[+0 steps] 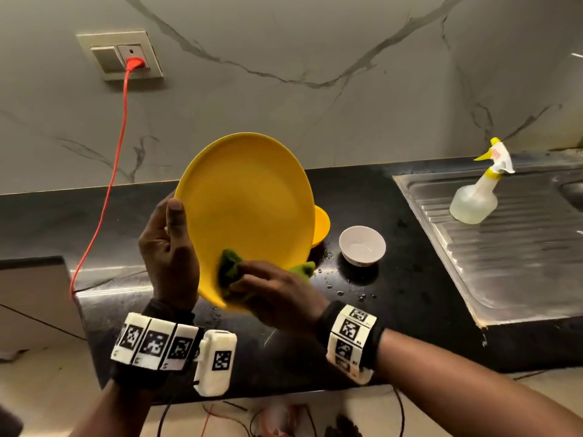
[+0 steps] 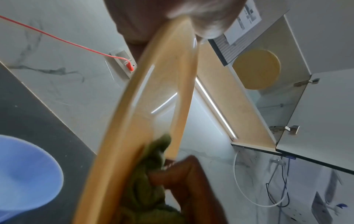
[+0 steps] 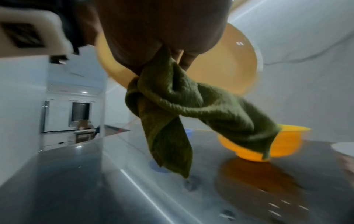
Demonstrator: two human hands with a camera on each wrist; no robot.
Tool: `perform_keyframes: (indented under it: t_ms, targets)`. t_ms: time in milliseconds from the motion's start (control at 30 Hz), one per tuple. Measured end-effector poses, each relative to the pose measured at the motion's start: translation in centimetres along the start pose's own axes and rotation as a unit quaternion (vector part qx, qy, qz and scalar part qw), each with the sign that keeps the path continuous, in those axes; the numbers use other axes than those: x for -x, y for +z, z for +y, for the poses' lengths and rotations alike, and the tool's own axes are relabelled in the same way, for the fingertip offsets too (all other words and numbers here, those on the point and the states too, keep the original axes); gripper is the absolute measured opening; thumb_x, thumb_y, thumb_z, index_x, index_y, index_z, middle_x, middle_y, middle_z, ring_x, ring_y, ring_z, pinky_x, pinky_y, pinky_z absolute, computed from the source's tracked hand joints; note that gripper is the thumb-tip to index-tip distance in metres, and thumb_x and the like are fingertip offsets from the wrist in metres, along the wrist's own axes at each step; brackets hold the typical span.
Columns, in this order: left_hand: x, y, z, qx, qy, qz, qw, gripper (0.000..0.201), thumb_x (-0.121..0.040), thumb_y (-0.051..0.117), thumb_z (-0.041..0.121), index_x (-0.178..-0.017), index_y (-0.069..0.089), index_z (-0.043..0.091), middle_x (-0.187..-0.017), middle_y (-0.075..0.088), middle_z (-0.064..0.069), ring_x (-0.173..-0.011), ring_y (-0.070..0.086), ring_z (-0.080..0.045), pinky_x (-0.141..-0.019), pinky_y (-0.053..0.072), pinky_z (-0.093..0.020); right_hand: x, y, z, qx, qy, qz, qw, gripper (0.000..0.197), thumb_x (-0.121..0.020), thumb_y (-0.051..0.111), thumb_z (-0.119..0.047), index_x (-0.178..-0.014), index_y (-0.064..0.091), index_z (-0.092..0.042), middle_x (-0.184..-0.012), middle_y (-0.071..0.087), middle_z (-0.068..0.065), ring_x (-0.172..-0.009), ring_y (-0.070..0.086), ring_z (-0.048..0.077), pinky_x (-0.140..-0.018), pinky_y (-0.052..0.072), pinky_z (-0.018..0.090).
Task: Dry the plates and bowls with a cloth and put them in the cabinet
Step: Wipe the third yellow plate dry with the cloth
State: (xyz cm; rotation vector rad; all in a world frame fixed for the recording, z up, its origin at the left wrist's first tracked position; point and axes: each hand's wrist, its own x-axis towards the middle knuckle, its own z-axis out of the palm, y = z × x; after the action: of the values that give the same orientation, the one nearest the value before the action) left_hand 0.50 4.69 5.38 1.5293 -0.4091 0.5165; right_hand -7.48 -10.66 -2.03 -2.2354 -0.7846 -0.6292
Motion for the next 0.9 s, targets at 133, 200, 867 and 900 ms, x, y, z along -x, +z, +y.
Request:
perform_keyframes:
  t_ms: [133,200,867,900]
  targets:
    - [-0.2,0.0,0.4,-0.026,0.015,0.001,1.000,0.040,-0.105,0.039,0.025,-0.094,0.058,-0.009,-0.060,0.049,0.022,-0.056,0.039,0.003,-0.057,0.032,-0.010,0.1,-2.8,4.8,0.109,0.117,0.009,0.987,0.022,-0.091,0.050,-0.012,-0.111,0.059,-0.009,-0.114,0.059,0.013,-0.081,0.064,0.029,-0.059,0.056,0.039]
    - [0.1,0.4,0.7,-0.031,0.012,-0.009,0.999,0.038,-0.106,0.039,0.022,-0.095,0.059,-0.008,-0.060,0.050,0.022,-0.056,0.040,0.003,-0.057,0.032,-0.009,-1.2,-4.7,6.9,0.151,0.187,0.046,0.970,0.021,-0.090,0.054,-0.003,-0.109,0.060,-0.007,-0.110,0.058,0.013,-0.081,0.060,0.032,-0.057,0.051,0.040]
    - [1.0,2.4,0.8,-0.005,-0.060,-0.097,0.994,0.061,-0.087,0.040,0.078,-0.105,0.065,0.025,-0.084,0.070,0.010,-0.084,0.068,-0.012,-0.072,0.054,-0.032,-7.4,-3.0,0.8,0.027,0.019,0.117,0.993,0.036,-0.080,0.072,0.005,-0.116,0.066,0.003,-0.131,0.050,0.019,-0.118,0.051,0.033,-0.100,0.047,0.038]
    - [0.9,2.4,0.9,-0.008,-0.054,-0.102,0.993,0.057,-0.087,0.040,0.077,-0.098,0.064,0.026,-0.076,0.067,0.013,-0.074,0.063,-0.007,-0.067,0.051,-0.029,-8.2,-3.8,1.5,0.053,0.023,0.137,0.989,0.035,-0.080,0.071,0.005,-0.115,0.066,0.004,-0.128,0.052,0.021,-0.115,0.053,0.034,-0.097,0.048,0.036]
